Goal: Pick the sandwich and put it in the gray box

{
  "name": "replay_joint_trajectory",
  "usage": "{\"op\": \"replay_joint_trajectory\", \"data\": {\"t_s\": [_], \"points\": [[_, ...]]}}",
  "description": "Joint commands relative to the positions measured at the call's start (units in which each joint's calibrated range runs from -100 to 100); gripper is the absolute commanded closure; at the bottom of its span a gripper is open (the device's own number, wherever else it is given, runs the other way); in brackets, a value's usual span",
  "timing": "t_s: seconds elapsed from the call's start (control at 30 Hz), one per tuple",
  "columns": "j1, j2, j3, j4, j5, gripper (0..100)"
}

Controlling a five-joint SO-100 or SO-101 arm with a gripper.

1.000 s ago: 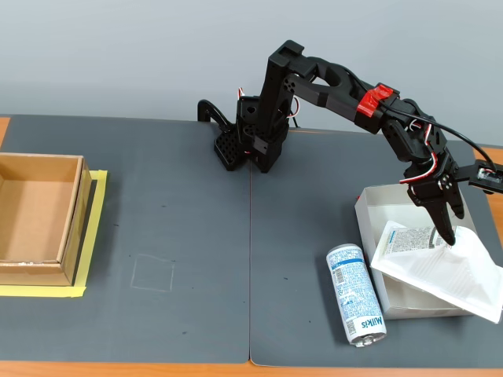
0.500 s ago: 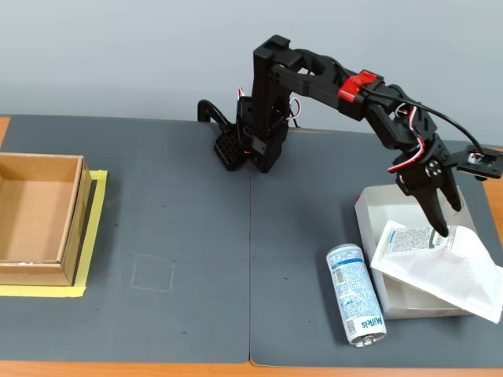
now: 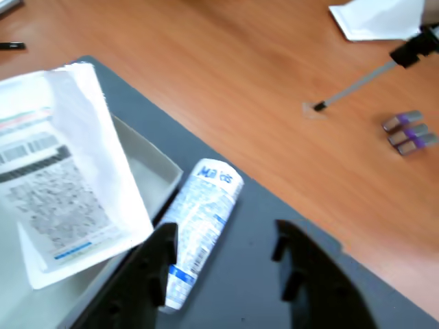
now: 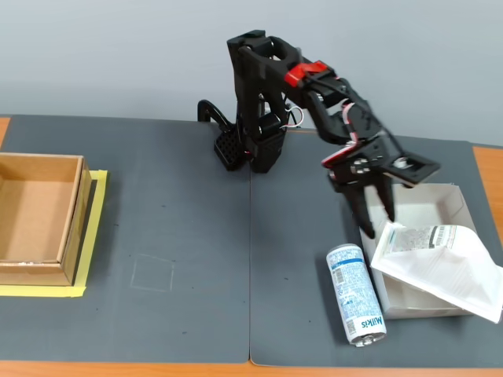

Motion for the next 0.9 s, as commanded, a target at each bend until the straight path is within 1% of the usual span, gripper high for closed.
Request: {"op": "replay_joint_trajectory", "data": {"t_s": [0.0, 0.1, 0.53, 0.87], "points": [[5.8, -8.2, 6.4, -0.8, -0.1, 93], [9.3, -13.3, 12.4, -0.8, -0.1, 98], [21.7, -35.6, 38.9, -0.8, -0.2, 98], [26.9, -50.5, 54.6, -0.2, -0.2, 98]]}}
